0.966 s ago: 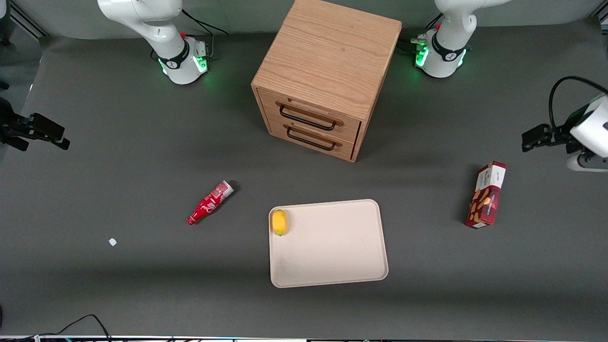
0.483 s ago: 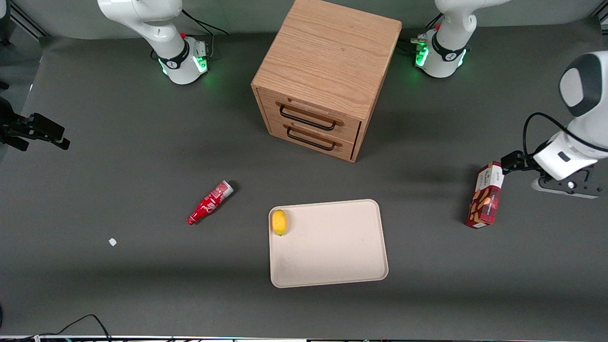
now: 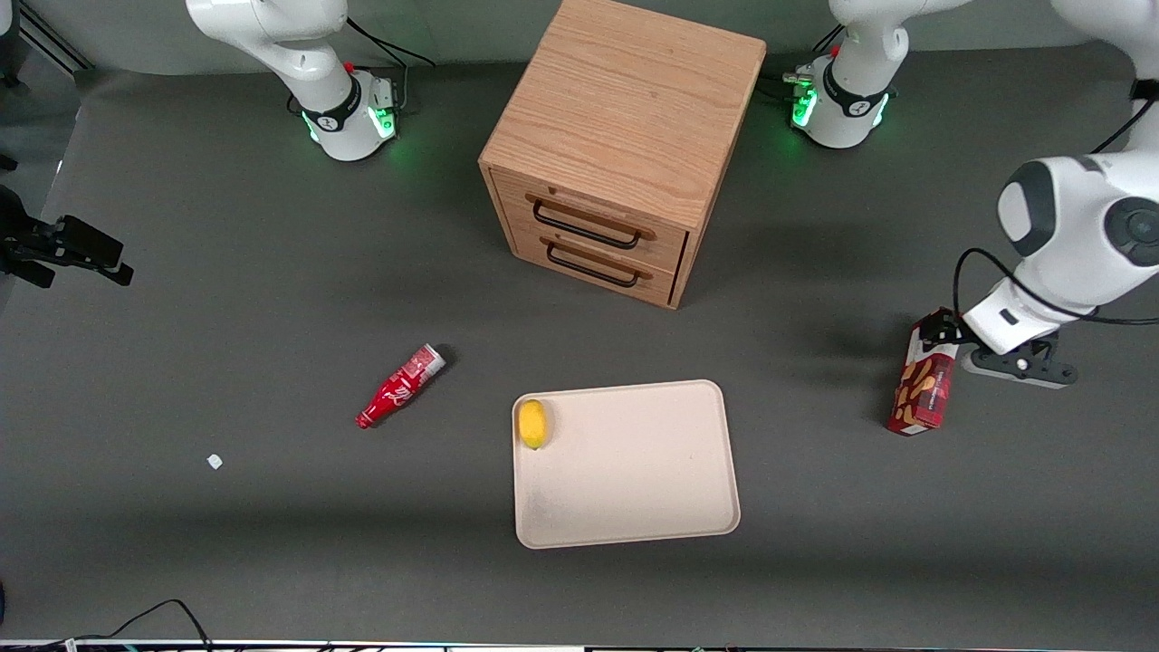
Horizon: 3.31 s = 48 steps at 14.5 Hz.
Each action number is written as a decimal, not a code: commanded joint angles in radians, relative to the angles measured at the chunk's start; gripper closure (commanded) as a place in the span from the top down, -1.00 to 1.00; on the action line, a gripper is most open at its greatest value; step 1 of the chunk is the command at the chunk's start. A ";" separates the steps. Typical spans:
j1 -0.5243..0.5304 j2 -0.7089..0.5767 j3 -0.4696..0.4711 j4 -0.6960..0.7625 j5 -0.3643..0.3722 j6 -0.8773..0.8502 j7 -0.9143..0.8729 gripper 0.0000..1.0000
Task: Place red cookie box on tray
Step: 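Close the left gripper on the shortbread box and lift it, then carry the box with the left gripper over the cream tray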
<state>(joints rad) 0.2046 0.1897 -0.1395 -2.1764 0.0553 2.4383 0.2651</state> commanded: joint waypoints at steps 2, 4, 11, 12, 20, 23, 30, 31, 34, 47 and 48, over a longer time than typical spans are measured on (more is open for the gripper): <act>-0.002 0.082 0.001 -0.008 0.008 0.122 0.052 1.00; -0.004 0.102 0.020 -0.016 0.008 0.154 0.085 1.00; -0.011 0.146 0.028 -0.034 0.008 0.192 0.085 0.39; -0.010 0.148 0.028 -0.034 0.008 0.189 0.085 0.12; -0.010 0.133 0.028 -0.019 0.006 0.153 0.071 -1.00; -0.008 0.068 0.024 0.027 -0.005 0.015 0.036 -1.00; -0.086 0.040 -0.022 0.421 -0.075 -0.433 -0.205 -1.00; -0.123 0.063 -0.022 0.478 -0.075 -0.456 -0.275 -1.00; -0.236 0.189 -0.029 0.697 -0.069 -0.515 -0.473 -1.00; -0.559 0.712 0.003 1.109 0.057 -0.443 -0.906 -1.00; -0.560 0.721 0.003 1.109 0.057 -0.432 -0.908 -1.00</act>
<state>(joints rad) -0.3253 0.8907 -0.1549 -1.1110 0.0929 2.0046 -0.6105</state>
